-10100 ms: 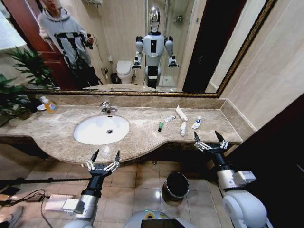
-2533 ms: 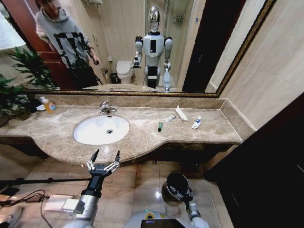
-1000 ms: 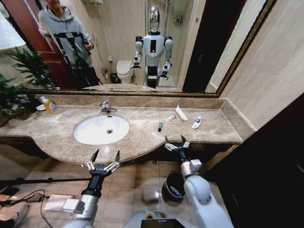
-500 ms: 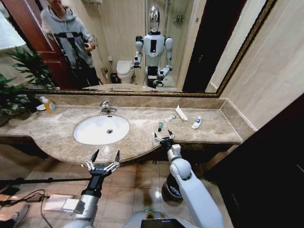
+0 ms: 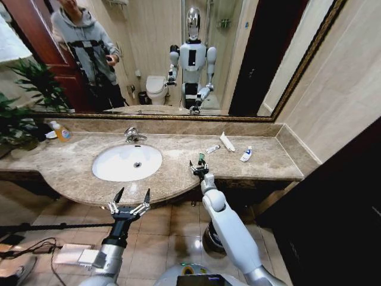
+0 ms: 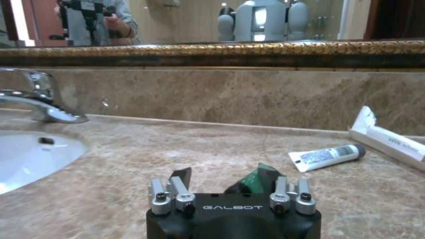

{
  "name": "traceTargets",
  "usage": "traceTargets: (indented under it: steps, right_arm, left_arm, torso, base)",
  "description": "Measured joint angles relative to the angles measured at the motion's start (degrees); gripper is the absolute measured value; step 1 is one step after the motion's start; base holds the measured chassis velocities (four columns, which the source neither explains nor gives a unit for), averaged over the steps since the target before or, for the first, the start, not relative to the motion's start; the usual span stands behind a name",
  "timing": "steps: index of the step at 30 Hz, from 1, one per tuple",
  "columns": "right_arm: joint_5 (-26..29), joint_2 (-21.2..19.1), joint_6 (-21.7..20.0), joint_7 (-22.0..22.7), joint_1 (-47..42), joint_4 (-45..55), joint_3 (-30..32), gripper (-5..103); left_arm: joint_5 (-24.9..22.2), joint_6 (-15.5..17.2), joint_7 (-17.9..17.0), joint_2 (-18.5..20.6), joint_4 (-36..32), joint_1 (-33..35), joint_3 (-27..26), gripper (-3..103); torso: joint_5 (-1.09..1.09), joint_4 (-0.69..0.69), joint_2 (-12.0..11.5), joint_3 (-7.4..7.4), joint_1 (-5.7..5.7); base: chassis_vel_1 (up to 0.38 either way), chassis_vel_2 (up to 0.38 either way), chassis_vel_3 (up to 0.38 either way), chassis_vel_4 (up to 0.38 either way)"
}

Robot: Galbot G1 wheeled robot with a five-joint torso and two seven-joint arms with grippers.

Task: Pick up the trash from the sink and place it in the trash bin.

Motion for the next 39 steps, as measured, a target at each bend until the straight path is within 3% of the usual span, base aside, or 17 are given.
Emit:
traceTargets:
  steps: [3, 6, 9, 12, 15, 30, 34, 39]
  right_arm:
    - [0.0, 0.0, 0.1, 0.0, 0.4, -0.8, 0.5, 67]
    - [0.0, -0.1, 0.3, 0.0, 0.6, -1.5, 0.9, 59]
    - [0.1, -0.1, 0.3, 0.0, 0.6, -1.9, 1.5, 42]
    - [0.2, -0.1, 0.4, 0.0, 0.5, -1.9, 1.6, 37]
    - [0.2, -0.2, 0.4, -0.2, 0.5, -1.9, 1.7, 23]
    - [2.6, -2.8, -0.3, -0.3, -2.4, 4.4, 2.8, 21]
    - [4.5, -4.9, -1.0, -0.6, -5.9, 10.1, 4.5, 21]
    - [8.0, -7.8, 1.1, -3.9, -12.6, 17.9, 8.2, 21]
  left_arm:
    - [0.0, 0.0, 0.0, 0.0, 0.0, 0.0, 0.0, 100]
    - [0.0, 0.0, 0.0, 0.0, 0.0, 0.0, 0.0, 100]
    - [0.0, 0.0, 0.0, 0.0, 0.0, 0.0, 0.0, 100]
    - [0.0, 0.0, 0.0, 0.0, 0.0, 0.0, 0.0, 100]
    - [0.0, 0.0, 0.0, 0.0, 0.0, 0.0, 0.0, 100]
    - [0.0, 0.0, 0.0, 0.0, 0.0, 0.0, 0.0, 100]
    - [0.0, 0.0, 0.0, 0.0, 0.0, 0.0, 0.0, 100]
    - [0.0, 0.0, 0.0, 0.0, 0.0, 0.0, 0.0, 100]
  torso:
    - [0.00, 0.00, 0.0, 0.00, 0.00]
    - [0.00, 0.00, 0.0, 0.00, 0.00]
    - [0.00, 0.00, 0.0, 0.00, 0.00]
    - [0.01, 0.00, 0.0, 0.00, 0.00]
    - [0.01, 0.00, 0.0, 0.00, 0.00]
    - [0.02, 0.00, 0.0, 0.00, 0.00]
    - [0.02, 0.00, 0.0, 0.00, 0.00]
    - [0.03, 0.00, 0.0, -0.01, 0.00]
  base:
    - [0.000, 0.000, 0.000, 0.000]
    - [0.000, 0.000, 0.000, 0.000]
    - [0.000, 0.000, 0.000, 0.000]
    - [0.000, 0.000, 0.000, 0.000]
    - [0.000, 0.000, 0.000, 0.000]
    - [0.000, 0.000, 0.000, 0.000]
    - [0.000, 0.000, 0.000, 0.000]
    - [0.000, 0.000, 0.000, 0.000]
